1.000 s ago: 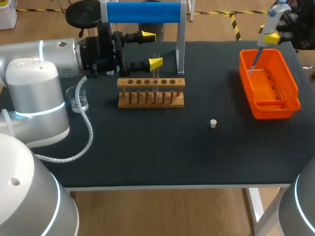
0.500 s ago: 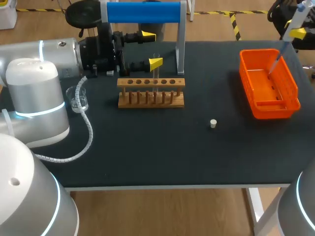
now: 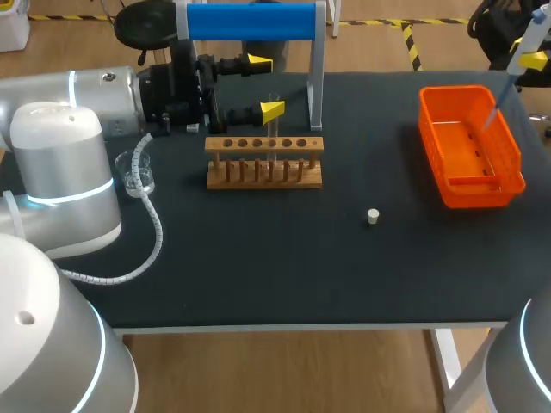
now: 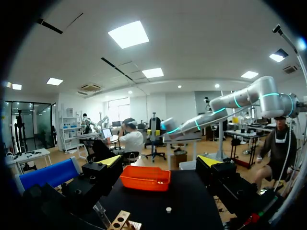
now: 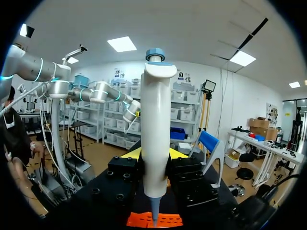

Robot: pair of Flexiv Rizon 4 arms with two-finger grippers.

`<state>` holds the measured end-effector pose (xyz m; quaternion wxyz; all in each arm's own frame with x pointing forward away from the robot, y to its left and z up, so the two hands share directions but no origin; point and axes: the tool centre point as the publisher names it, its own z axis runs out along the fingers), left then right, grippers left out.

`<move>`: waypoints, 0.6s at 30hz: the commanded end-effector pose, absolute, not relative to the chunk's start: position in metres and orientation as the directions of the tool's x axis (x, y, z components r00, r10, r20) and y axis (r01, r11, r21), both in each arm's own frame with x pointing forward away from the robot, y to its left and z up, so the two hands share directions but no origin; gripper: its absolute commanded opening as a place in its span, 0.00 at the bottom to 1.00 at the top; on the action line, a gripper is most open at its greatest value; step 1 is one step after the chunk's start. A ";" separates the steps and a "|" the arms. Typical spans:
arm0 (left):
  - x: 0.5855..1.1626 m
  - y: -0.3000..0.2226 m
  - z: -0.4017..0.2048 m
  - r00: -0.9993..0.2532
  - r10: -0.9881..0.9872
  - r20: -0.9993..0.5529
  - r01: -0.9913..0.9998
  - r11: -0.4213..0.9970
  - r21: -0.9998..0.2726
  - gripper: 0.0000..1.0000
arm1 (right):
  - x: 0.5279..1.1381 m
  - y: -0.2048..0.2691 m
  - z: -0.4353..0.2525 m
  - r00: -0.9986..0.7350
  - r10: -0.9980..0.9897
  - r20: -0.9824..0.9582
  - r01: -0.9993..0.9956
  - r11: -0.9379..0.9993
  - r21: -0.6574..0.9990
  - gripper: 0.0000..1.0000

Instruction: Invert the test tube, pick up the pipette, mount the tip to pipette, aspirate from beaker and dispense into the tube, eject the tip, return the pipette, and cap with the stopper.

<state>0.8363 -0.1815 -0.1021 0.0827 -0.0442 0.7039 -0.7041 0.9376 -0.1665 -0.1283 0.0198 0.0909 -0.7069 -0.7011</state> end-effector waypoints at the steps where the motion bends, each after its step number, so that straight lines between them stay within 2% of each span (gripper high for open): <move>1: 0.836 -0.182 -0.103 -0.982 -0.180 -0.055 0.055 0.003 -0.998 1.00 | 0.942 -0.170 -0.130 -0.980 -0.173 -0.098 -0.099 -0.003 0.995 0.00; 18: 0.836 -0.182 -0.103 -0.982 -0.180 -0.055 0.055 0.003 -0.998 1.00 | 0.946 -0.170 -0.129 -0.986 -0.130 -0.106 -0.107 0.008 0.994 0.00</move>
